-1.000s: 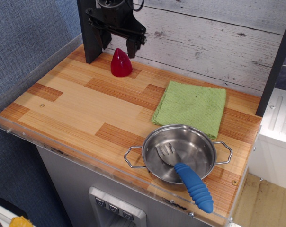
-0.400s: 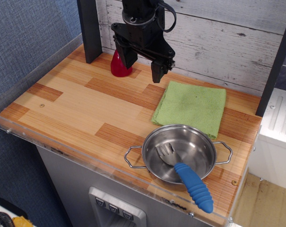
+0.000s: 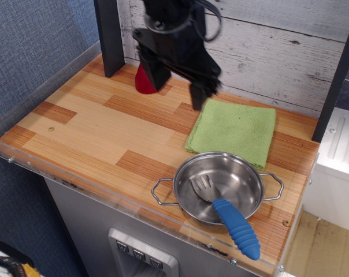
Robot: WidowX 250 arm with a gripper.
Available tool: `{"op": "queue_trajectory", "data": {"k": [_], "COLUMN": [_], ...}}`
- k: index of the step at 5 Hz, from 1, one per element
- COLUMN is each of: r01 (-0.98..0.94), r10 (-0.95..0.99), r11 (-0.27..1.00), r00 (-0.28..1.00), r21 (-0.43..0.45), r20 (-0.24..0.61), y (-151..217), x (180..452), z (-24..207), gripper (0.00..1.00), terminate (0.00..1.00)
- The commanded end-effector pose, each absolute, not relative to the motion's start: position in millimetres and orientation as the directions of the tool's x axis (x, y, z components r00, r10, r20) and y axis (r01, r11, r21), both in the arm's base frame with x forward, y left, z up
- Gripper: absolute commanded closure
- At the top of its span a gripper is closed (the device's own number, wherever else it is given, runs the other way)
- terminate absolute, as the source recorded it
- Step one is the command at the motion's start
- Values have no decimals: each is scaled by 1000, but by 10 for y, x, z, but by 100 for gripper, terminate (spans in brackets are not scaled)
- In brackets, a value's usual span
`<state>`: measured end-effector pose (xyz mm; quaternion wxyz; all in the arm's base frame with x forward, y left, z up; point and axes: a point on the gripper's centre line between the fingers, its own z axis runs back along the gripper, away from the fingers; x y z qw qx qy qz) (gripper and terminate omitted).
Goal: Move food straight back to the wall
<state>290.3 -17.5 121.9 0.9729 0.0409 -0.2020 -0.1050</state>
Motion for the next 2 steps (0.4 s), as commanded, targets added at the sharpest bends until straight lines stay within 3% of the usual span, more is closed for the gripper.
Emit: {"op": "queue_trajectory", "data": {"k": [1,2], "r01": [330,330], "r10": [-352,-352], "r11": [935,935], "r00": [808,808], "r21": [132,132], "r20": [473,473], "y": [-431,-431], "x": [2608,2608], "z": [1413,1413], "gripper": [0,0], "terminate": [0,100]}}
